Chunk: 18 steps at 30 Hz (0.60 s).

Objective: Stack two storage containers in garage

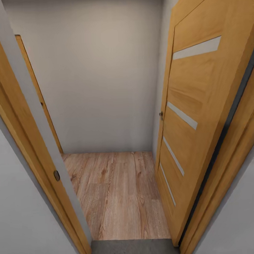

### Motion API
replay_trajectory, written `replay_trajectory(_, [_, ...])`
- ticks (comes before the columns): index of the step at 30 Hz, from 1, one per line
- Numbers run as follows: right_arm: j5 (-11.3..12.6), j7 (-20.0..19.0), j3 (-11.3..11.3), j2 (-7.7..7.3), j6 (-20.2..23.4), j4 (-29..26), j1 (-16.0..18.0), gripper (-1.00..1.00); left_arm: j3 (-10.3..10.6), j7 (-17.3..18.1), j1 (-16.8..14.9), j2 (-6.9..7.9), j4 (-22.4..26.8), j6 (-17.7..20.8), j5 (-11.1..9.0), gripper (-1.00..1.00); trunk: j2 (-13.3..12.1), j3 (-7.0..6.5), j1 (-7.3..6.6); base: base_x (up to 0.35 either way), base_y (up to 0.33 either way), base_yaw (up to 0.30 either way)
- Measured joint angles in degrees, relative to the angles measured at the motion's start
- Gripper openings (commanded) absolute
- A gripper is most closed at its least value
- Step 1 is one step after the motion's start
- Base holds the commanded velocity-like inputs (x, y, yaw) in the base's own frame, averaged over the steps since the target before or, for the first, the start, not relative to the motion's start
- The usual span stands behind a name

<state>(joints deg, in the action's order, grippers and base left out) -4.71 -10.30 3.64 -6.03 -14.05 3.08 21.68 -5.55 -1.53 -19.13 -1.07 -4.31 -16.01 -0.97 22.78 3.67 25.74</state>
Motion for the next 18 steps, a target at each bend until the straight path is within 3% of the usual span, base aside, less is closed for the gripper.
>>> replay_trajectory(18, [0.00, 0.02, -0.04, 0.00, -0.03, 0.00, 0.00, 1.00, 0.05, 0.01, 0.00, 0.01, 0.00, 0.00, 0.00, 1.00, 0.00, -0.03, 0.00, 0.000, 0.000, -0.002])
